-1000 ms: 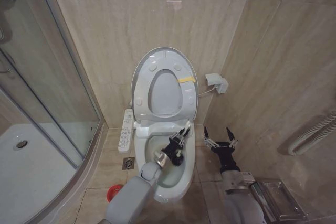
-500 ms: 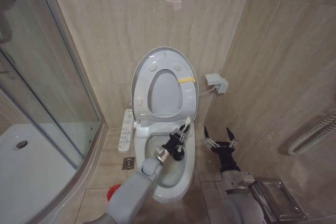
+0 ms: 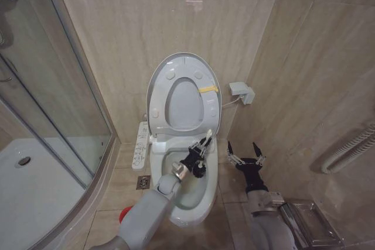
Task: Open the toilet lid, clean the toilet bowl with a toilet brush, close the toilet lid, and flush.
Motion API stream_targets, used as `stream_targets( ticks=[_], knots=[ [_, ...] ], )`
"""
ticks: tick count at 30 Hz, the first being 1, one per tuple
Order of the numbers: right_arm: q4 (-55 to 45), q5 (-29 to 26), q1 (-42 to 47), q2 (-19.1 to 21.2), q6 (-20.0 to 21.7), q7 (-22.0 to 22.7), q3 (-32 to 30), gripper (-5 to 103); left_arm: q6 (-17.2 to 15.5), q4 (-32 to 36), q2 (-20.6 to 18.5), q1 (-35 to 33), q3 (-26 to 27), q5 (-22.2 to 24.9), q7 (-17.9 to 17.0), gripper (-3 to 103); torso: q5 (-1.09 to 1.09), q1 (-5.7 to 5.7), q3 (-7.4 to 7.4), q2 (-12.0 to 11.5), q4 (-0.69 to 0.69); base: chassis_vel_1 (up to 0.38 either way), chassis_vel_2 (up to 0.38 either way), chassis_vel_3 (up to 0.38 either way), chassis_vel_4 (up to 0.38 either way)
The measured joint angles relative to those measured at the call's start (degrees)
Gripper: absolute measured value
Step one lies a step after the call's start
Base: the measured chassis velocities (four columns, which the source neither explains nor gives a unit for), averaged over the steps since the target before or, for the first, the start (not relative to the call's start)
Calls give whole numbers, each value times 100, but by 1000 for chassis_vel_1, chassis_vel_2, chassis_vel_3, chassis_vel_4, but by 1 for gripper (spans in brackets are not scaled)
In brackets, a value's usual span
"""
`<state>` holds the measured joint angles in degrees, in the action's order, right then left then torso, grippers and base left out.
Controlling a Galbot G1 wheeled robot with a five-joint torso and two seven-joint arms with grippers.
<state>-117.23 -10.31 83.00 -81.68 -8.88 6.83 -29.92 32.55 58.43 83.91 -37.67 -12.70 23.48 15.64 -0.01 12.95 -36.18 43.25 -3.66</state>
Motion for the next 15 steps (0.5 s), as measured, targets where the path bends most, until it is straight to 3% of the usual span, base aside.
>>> stream_targets(
  ticks=[11,15],
  knots=[
    [0,0,0,0,0,0,0,100,-58,151,7,94,28,31,-5,18,1,0,1,0,-1,0,0,0,0],
    [0,0,0,0,0,0,0,100,-24,-72,51,29,23,10,28,18,1,0,0,0,-1,0,0,0,0]
  ],
)
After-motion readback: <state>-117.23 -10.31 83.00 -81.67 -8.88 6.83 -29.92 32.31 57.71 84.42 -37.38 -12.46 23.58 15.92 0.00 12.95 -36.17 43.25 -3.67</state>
